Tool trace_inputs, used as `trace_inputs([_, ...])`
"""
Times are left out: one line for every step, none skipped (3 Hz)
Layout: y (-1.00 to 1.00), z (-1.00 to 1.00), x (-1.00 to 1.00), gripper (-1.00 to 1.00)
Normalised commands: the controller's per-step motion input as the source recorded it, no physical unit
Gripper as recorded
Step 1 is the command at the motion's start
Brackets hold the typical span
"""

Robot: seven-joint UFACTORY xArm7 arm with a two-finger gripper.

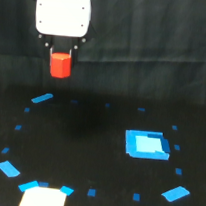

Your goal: Pick up the red object from the table

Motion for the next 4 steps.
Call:
trace_inputs([-0.26, 0.79, -0.1, -1.0])
trace_inputs([-0.18, 0.93, -0.13, -1.0])
trace_inputs([-0.1, 0.46, -0.16, -0.98])
trace_inputs([-0.1, 0.19, 0.19, -1.0])
